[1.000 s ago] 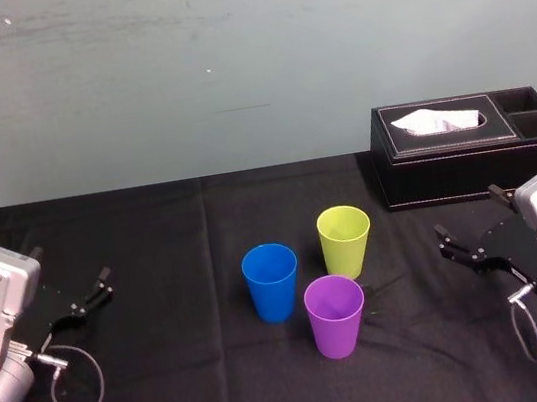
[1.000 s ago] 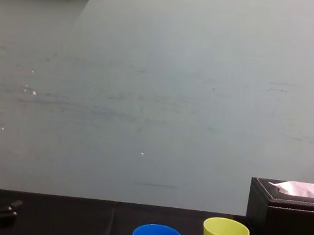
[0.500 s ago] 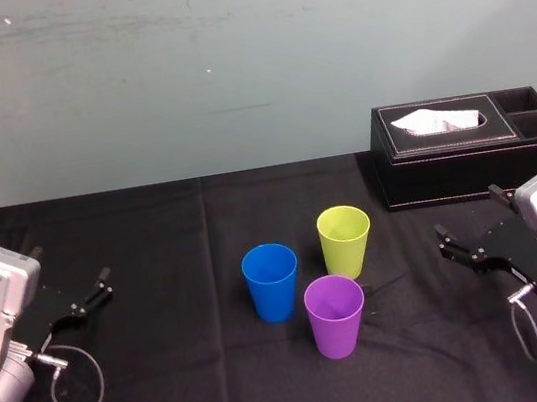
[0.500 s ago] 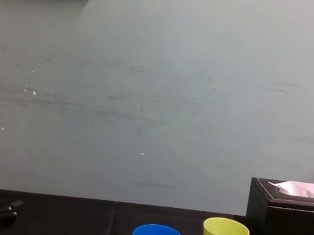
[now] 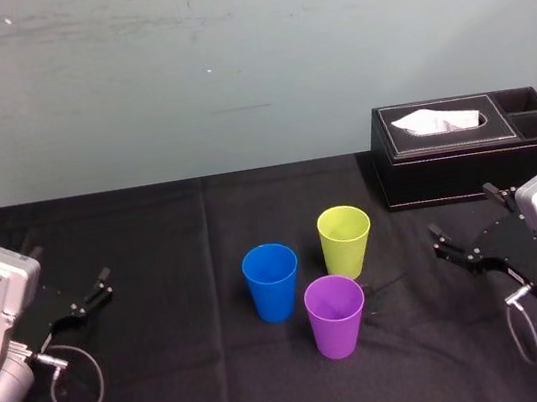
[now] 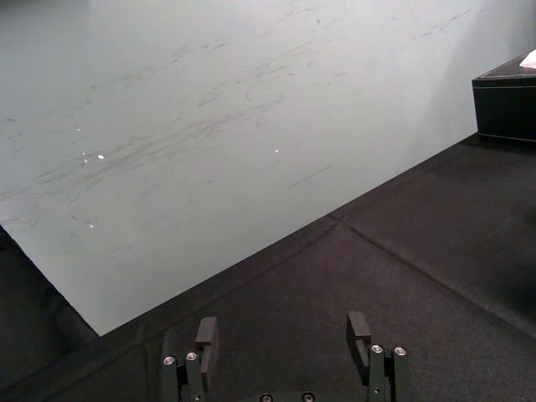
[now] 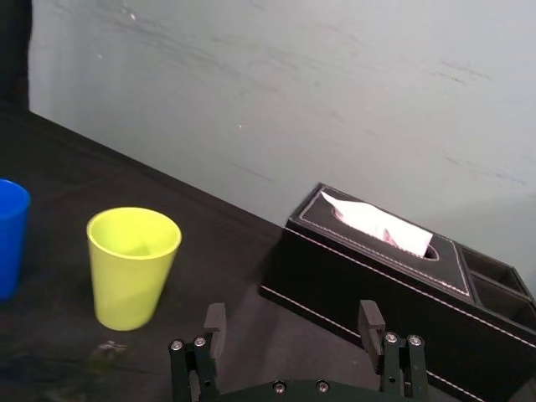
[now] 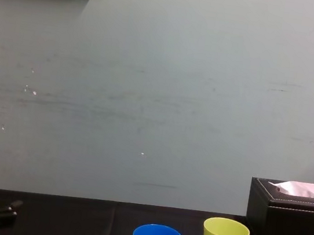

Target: Stack the three plastic cups sequentially using one hand.

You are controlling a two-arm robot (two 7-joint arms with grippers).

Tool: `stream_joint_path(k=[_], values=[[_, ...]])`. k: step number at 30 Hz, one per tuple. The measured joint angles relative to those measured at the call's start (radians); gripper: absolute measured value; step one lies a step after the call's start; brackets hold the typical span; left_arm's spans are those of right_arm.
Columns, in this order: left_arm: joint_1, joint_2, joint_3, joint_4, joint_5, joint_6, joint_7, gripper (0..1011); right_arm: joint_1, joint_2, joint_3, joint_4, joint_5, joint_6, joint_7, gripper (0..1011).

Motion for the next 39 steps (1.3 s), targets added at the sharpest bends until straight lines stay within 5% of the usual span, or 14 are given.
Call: stream_joint_path(k=[6,13,24,29,39], values=[[0.000,0.000,0.000,0.000,0.000,0.000,0.000,1000,-0.066,0.035,0.037,-0.124,0.009,0.078,-0.005,1002],[0.000,0.000,0.000,0.000,0.000,0.000,0.000,1000,-0.229,0.099,0.122,-0.327,0.106,0.209,0.002,1002],[0.000,0.000,0.000,0.000,0.000,0.000,0.000,1000,-0.376,0.113,0.192,-0.473,0.247,0.301,0.079,1002],[0.000,0.000,0.000,0.000,0.000,0.000,0.000,1000,-0.377,0.088,0.201,-0.483,0.303,0.341,0.127,1002],[0.000,0.000,0.000,0.000,0.000,0.000,0.000,1000,-0.289,0.065,0.152,-0.455,0.316,0.464,0.198,1002]])
